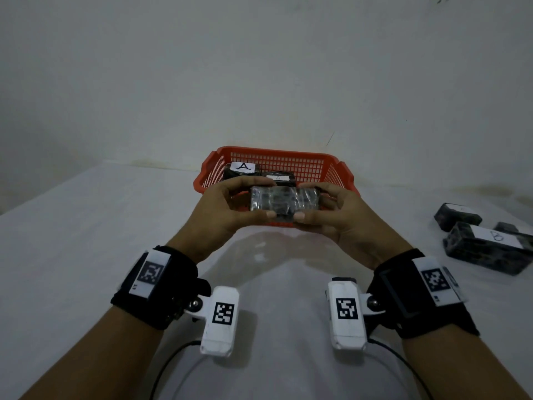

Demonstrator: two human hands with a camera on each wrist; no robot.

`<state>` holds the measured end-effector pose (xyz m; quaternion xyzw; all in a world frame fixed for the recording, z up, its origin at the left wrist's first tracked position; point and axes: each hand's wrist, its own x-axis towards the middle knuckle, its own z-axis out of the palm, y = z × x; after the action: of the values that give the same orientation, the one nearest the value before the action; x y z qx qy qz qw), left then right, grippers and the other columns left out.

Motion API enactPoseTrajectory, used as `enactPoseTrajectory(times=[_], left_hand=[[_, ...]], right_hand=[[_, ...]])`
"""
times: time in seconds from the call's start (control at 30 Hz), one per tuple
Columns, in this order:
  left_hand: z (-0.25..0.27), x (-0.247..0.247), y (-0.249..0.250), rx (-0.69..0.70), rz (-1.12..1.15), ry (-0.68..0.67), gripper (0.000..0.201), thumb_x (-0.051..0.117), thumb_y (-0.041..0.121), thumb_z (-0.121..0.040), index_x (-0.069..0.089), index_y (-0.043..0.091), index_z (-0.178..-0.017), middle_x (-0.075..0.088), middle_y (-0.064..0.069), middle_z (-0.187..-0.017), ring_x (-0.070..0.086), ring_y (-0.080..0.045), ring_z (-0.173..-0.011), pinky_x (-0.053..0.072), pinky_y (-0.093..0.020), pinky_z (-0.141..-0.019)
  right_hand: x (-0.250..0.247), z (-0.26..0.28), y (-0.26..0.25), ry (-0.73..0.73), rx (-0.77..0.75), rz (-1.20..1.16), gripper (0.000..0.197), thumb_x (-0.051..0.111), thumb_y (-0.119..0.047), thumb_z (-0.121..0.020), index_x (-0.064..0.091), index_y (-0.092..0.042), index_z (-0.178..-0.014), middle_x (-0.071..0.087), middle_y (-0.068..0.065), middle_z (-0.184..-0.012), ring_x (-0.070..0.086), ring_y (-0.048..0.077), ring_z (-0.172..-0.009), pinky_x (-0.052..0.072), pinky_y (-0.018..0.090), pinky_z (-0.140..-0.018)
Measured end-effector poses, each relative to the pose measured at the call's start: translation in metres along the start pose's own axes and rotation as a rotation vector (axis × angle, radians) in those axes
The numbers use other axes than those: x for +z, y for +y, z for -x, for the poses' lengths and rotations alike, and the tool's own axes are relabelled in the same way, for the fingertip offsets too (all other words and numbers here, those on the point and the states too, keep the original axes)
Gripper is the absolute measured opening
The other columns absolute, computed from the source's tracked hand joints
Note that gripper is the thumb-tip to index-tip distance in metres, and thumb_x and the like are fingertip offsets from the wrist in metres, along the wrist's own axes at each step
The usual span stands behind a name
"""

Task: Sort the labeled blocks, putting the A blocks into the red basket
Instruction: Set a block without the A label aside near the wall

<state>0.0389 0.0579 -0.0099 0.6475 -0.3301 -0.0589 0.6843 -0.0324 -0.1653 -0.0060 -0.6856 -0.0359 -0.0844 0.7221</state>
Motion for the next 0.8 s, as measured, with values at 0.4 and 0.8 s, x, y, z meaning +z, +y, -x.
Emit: enactPoseTrajectory(times=[0.4,0.8], left_hand=[[0.0,0.0055,-0.0038,-0.071,-0.027,0.005,0.027,0.068,0.012,-0.094,0.069,0.006,-0.12,0.079,-0.007,-0.109,0.077,-0.021,-0.101,0.062,-0.025,-0.082],[-0.0004,0.0044,-0.002,-0.035,0.007,0.007,0.039,0.072,0.02,-0.088,0.068,0.008,-0.125,0.077,-0.007,-0.116,0.075,-0.023,-0.108,0.059,-0.039,-0.095]], right_hand=[[0.0033,0.0023,-0.0012,0.077,-0.009,0.038,0.031,0.077,-0.012,-0.086,0.072,-0.002,-0.115,0.079,0.013,-0.114,0.077,0.03,-0.107,0.063,0.04,-0.092],[0.006,0.0027,0.0014,0.103,-0.09,0.176,0.05,0.09,-0.019,-0.071,0.073,-0.01,-0.118,0.081,0.005,-0.112,0.077,0.021,-0.108,0.058,0.047,-0.103]])
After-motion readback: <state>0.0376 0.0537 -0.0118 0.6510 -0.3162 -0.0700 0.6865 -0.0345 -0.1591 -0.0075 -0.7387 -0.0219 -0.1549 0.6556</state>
